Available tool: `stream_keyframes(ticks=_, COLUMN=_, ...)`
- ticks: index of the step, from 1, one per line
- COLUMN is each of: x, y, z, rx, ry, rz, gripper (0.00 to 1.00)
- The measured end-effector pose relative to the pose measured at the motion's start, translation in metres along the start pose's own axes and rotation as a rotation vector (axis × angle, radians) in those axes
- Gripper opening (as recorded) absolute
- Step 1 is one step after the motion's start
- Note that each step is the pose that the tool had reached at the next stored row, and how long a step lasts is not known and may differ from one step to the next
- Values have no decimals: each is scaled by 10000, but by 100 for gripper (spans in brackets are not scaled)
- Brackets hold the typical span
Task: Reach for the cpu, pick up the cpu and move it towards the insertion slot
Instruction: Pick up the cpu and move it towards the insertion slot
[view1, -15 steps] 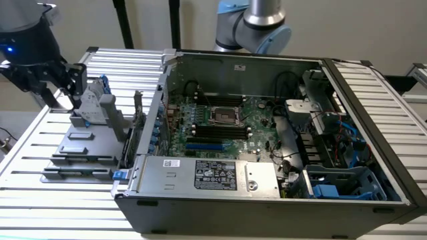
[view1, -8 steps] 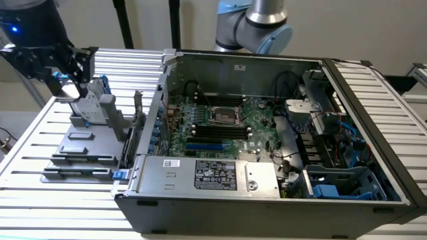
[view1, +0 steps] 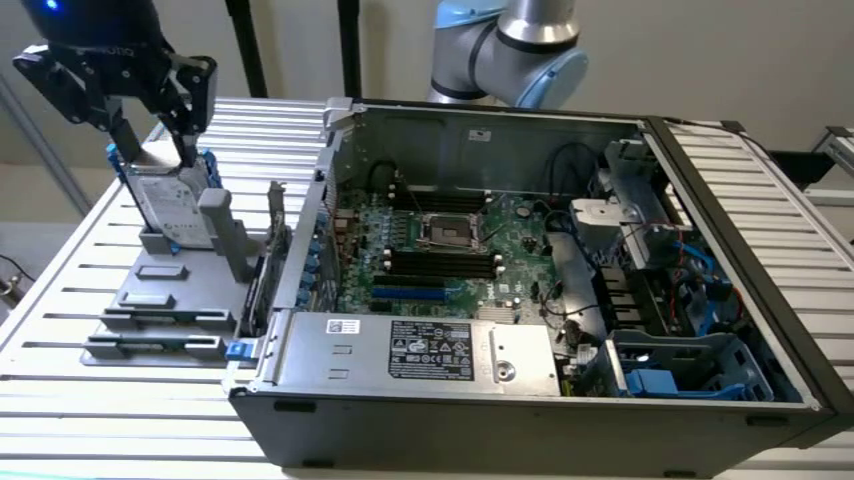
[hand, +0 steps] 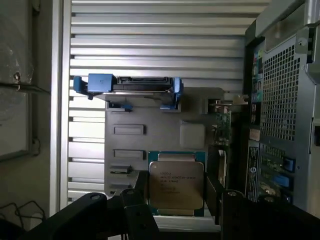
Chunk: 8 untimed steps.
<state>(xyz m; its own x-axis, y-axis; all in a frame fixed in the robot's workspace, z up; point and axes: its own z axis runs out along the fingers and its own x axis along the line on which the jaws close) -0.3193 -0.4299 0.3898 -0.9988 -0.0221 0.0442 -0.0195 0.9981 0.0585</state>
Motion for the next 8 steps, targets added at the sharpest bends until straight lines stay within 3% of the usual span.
stream_keyframes(ticks=8, x=-350, y=10, z=-310, rx=-11, ry=89, rz=0, gripper=55)
